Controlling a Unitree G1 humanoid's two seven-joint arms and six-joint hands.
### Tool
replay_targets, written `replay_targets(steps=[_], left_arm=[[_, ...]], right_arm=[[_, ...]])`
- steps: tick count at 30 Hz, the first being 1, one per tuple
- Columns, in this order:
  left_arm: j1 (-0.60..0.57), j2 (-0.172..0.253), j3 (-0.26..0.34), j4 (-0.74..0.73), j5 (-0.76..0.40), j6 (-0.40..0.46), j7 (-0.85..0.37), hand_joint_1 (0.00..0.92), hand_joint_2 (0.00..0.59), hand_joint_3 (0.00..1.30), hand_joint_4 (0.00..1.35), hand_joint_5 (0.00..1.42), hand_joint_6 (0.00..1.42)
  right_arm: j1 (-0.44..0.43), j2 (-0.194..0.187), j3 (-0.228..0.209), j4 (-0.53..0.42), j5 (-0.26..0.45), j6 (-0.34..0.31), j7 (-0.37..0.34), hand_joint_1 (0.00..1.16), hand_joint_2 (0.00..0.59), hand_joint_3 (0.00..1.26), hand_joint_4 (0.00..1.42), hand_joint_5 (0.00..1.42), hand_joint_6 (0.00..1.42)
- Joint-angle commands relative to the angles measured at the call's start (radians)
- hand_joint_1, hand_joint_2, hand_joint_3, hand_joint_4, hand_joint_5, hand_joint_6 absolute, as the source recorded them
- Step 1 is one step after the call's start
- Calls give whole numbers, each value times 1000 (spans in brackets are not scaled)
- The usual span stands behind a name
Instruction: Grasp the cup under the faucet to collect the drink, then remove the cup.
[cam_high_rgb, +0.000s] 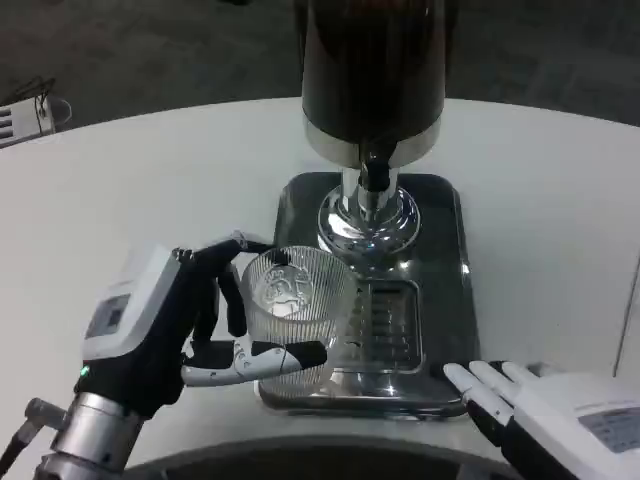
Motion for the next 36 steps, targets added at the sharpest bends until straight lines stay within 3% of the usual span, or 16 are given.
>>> replay_targets(steps=[1,25,36], left_arm=[[-62,2,-30,66,15,2,55,493,0,981,1086,1312,1424],[-374,-32,-225,463,100,50,238,493,0,981,1075,1299,1424],[-404,-31,-276,482,85,95,212,457,0,766,865,1162,1423]], right_arm=[[15,8,-24,-15,25,-27,-3,603,431,4,0,0,0],[43,-9,-106,-15,111,-44,-3,603,431,4,0,0,0],[47,-35,-106,-15,134,-30,-3,603,431,4,0,0,0]])
